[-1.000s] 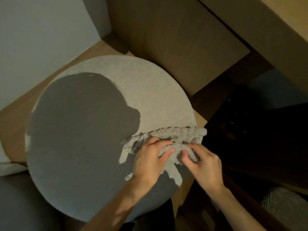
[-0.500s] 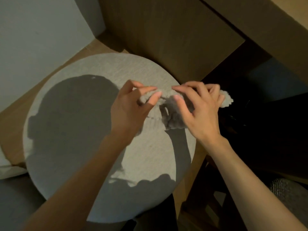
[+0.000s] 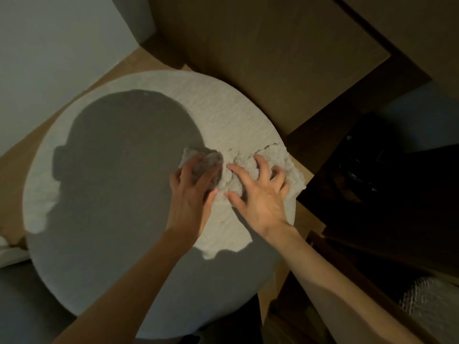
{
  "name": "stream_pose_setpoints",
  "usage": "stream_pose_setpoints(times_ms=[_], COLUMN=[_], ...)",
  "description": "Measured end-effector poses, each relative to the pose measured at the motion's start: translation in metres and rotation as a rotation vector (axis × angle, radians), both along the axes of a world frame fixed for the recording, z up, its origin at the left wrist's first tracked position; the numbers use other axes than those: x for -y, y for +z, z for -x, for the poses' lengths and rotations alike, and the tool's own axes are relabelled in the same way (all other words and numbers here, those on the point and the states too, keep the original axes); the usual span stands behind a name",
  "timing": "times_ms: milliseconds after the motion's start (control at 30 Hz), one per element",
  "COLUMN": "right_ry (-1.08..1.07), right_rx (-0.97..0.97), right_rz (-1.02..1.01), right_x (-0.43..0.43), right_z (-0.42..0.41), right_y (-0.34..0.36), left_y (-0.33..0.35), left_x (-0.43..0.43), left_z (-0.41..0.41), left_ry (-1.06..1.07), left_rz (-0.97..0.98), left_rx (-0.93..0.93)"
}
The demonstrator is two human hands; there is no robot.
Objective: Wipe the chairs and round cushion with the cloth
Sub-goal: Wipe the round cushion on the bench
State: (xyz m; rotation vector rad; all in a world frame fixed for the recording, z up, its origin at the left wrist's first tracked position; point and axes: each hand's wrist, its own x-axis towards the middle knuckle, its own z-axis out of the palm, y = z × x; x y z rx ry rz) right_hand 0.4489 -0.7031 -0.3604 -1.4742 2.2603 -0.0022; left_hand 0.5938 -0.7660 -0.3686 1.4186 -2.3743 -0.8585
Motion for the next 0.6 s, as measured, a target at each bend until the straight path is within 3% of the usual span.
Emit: stream_pose_setpoints(times_ms=[267,400,467,533,600], right_ry=[0.125,0.152,0.167,0.209,0.275], right_rx=[0.136,0.131,0.114,0.088,0.032], right_rz=[0.285,0.446,0.304,0.057,0.0], right_x=[0.038,0.112,0.151,0.172,0.172], right_z=[0.031,0.046,0.053,0.055,0.055], right_y=[0.019,0.033,0.026,0.011,-0.005], left_y=[0.002,0.015,0.013,0.002,-0.009], left_x=[0.052,0.107,0.133,0.147,0.149], left_z=[0.027,0.041,0.046,0.046,0.043], left_ry=[0.037,0.251,0.279,0.173,0.075], left_rz=[-0.052,0.097,0.114,0.069,0.075], left_rx=[0.046,-0.061,0.012,0.169,0.283])
